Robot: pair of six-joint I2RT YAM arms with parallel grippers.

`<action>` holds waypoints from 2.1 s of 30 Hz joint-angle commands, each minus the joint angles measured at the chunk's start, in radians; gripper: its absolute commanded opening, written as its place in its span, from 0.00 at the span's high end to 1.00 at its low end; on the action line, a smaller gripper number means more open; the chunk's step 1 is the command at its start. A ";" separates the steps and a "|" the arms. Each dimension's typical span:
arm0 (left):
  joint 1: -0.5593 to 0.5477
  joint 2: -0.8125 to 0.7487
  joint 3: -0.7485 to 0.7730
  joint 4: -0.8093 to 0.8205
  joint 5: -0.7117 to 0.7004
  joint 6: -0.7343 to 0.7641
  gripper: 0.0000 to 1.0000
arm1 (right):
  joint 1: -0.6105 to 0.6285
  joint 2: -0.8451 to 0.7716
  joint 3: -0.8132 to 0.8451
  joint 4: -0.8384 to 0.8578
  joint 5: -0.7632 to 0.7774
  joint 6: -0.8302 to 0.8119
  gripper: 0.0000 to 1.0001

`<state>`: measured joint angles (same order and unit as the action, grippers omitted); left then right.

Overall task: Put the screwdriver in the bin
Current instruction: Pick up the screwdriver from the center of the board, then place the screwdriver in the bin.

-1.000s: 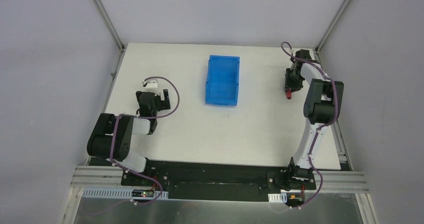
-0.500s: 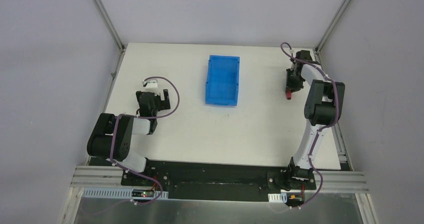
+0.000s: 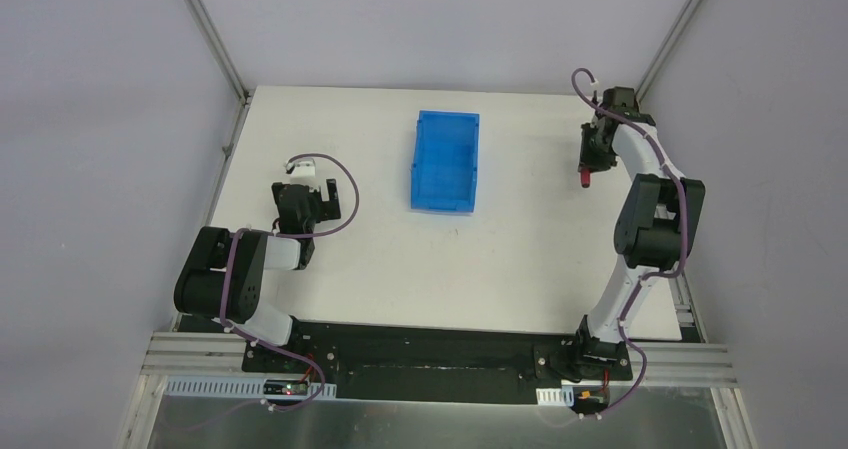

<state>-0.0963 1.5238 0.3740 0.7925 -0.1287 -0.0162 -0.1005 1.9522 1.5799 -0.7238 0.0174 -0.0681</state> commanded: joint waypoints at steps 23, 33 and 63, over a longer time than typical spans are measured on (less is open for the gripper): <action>0.012 -0.019 -0.001 0.030 0.006 -0.007 0.01 | 0.048 -0.316 0.023 -0.013 -0.340 0.303 0.93; 0.012 -0.019 -0.001 0.029 0.006 -0.007 0.01 | 0.204 -0.342 0.024 0.053 -0.274 0.416 0.93; 0.012 -0.018 -0.001 0.030 0.005 -0.006 0.01 | 0.657 -0.118 0.135 0.166 0.072 0.626 0.93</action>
<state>-0.0963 1.5238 0.3740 0.7925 -0.1287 -0.0162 0.5186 1.8172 1.6466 -0.6067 -0.0174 0.5186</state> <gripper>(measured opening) 0.992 0.260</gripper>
